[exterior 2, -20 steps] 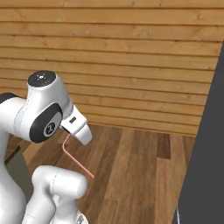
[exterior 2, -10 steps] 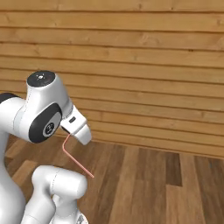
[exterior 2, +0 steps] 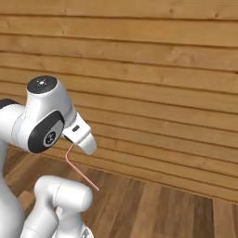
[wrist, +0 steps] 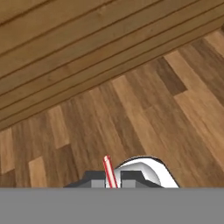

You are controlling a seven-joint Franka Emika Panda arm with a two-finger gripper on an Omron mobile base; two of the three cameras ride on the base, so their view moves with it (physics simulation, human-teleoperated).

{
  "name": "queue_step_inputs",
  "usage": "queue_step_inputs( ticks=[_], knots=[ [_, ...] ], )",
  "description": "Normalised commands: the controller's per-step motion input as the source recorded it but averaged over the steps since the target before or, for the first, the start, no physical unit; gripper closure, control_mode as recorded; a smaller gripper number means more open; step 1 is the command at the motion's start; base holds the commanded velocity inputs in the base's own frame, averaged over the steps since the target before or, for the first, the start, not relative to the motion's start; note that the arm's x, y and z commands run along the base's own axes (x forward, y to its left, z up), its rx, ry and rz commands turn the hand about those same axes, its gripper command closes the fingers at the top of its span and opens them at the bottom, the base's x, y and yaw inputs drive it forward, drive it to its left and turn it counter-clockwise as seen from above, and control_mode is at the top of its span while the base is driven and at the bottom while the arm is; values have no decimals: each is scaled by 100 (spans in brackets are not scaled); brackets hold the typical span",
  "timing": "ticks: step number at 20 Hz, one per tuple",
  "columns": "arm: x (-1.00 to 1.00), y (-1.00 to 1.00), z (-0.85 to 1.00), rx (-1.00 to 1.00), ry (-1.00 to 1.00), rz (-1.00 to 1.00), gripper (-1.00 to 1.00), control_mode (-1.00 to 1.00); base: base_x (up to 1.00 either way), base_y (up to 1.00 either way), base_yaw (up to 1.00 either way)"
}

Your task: Take a straw from the drawer in front and place it inside the glass cup on the dining counter.

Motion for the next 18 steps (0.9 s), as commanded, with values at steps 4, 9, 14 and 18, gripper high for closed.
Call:
queue_step_inputs(
  ticks=[4,9,14,18],
  knots=[
    [0,0,0,0,0,0,100,100,100,1,62],
    [0,0,0,0,0,0,100,100,88,0,77],
    [0,0,0,0,0,0,100,100,86,0,79],
    [0,0,0,0,0,0,100,100,94,0,78]
  ],
)
